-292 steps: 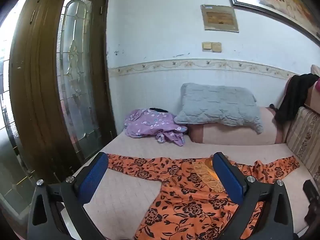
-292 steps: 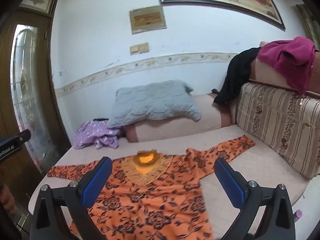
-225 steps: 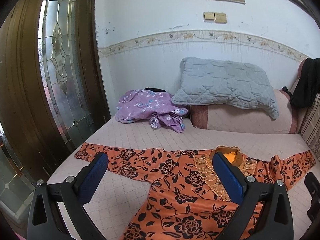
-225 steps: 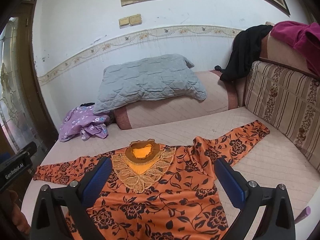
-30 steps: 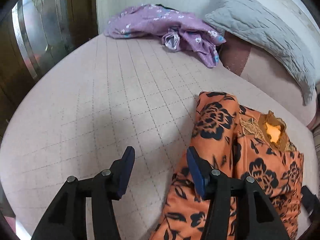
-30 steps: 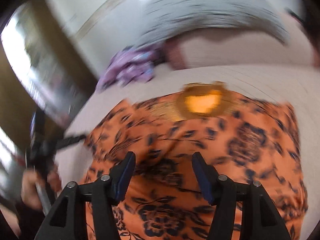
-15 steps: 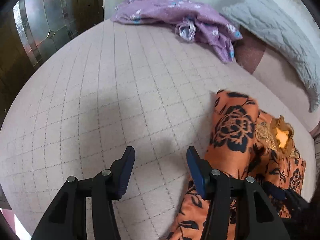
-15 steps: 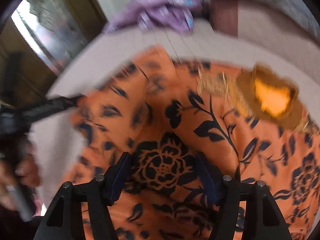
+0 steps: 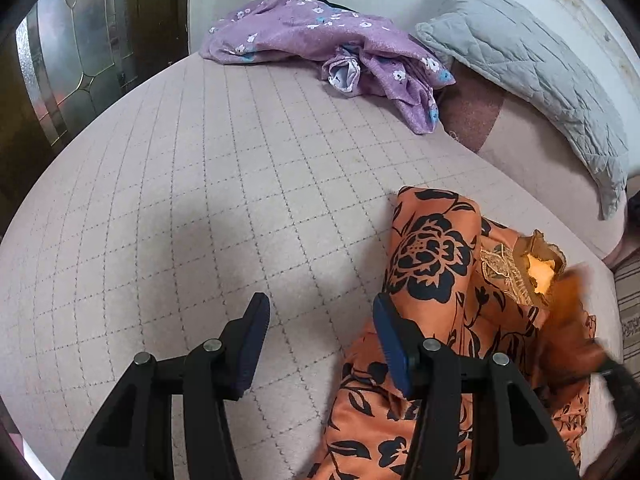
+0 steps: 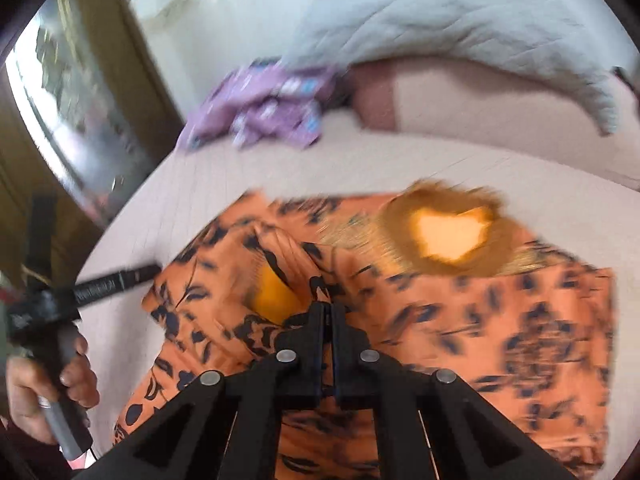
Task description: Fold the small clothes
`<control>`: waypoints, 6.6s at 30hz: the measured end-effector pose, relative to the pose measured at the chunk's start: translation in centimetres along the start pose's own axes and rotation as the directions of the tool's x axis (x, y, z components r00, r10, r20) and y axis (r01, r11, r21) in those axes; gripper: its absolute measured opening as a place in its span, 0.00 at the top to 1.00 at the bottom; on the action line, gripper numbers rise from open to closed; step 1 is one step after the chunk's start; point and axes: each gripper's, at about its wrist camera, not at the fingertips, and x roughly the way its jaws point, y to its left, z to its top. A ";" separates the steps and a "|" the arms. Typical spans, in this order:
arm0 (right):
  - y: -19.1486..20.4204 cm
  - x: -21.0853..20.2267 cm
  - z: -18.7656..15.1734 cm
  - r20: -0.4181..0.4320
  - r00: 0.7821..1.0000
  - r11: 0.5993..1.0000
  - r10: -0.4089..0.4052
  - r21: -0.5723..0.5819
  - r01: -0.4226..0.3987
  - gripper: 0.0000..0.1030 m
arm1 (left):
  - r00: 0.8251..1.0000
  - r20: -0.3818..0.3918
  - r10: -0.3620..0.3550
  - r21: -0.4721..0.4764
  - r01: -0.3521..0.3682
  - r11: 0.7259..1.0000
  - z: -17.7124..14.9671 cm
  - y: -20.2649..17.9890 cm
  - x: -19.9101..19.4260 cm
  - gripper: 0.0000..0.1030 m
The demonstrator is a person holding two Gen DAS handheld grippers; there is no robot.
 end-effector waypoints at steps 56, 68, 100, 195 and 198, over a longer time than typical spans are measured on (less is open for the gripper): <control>-22.3 -5.3 -3.3 0.125 0.989 0.823 -0.080 0.568 -0.005 0.70 | 0.993 0.068 0.100 0.395 -0.119 0.911 -4.4 -9.9 1.7 0.46; -17.9 -1.4 -3.0 0.036 0.999 0.886 -0.031 0.464 0.011 0.70 | 0.991 0.070 0.118 0.443 -0.137 0.886 -4.7 -11.0 2.1 0.46; -19.3 -17.4 -17.9 0.078 0.996 0.821 0.051 0.565 -0.086 0.25 | 0.980 0.184 0.078 0.362 -0.142 0.921 -15.7 -2.3 -10.3 0.21; -15.9 6.1 -0.5 -0.105 0.980 0.936 0.172 0.329 -0.129 0.77 | 0.999 0.037 -0.019 0.389 0.003 0.921 -0.3 -12.2 3.5 0.74; -17.5 6.3 0.9 0.041 0.985 0.898 0.166 0.406 -0.168 0.77 | 0.996 0.084 -0.031 0.339 0.001 0.941 1.7 -12.9 4.4 0.74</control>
